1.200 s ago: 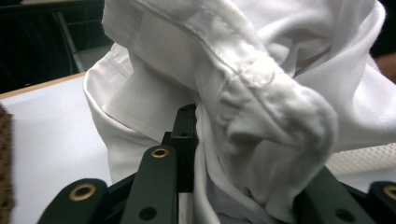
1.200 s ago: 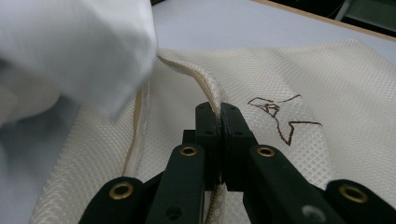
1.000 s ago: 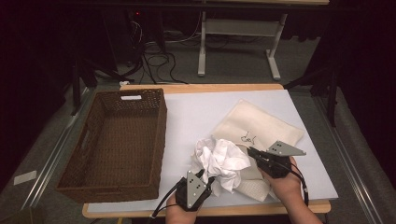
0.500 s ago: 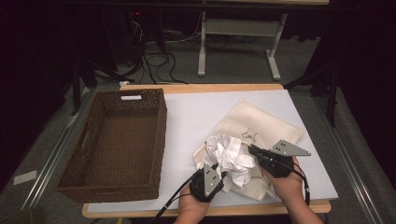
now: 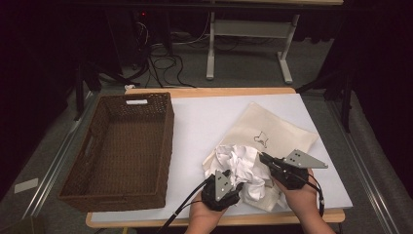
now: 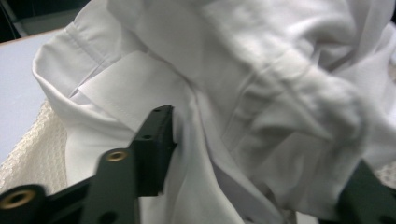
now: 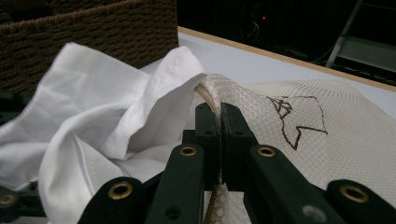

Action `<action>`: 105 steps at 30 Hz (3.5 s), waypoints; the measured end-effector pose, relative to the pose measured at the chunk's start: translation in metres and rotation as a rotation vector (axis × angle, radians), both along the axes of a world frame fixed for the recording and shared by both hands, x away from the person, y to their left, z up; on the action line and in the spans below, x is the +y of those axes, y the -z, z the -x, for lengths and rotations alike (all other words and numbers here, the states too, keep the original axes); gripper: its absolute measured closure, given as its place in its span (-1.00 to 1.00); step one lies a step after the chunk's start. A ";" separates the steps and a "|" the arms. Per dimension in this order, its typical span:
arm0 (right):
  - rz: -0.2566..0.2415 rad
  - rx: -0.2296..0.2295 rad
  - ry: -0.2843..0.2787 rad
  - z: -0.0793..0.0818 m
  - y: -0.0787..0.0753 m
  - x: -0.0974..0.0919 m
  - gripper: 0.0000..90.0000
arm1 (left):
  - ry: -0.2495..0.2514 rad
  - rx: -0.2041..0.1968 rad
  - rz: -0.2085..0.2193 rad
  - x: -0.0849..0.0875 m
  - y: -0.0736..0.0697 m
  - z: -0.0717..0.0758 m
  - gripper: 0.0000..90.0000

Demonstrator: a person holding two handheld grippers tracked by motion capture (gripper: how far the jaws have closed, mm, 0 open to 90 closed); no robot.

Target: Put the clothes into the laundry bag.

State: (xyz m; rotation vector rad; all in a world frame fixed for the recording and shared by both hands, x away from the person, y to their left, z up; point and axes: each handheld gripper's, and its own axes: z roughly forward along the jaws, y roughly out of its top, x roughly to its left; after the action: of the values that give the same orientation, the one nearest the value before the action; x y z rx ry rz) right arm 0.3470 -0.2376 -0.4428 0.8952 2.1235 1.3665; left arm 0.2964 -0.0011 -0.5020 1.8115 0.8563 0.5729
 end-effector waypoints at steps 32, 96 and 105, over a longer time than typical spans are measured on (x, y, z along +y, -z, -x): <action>-0.022 0.004 -0.019 0.004 0.001 -0.001 0.95 | 0.053 -0.012 0.082 -0.001 -0.020 -0.006 -0.63; -0.028 -0.001 -0.020 0.006 0.000 -0.002 0.95 | 0.026 0.078 0.005 -0.002 0.018 0.015 0.18; -0.024 -0.001 -0.026 0.005 0.002 0.000 0.95 | 0.006 0.061 0.029 -0.001 0.008 0.005 0.85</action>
State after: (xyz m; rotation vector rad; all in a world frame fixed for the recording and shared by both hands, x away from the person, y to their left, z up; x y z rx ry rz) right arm 0.3419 -0.2377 -0.4445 0.8785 2.1295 1.4076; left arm 0.2913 -0.0019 -0.5099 1.8126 0.8963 0.5013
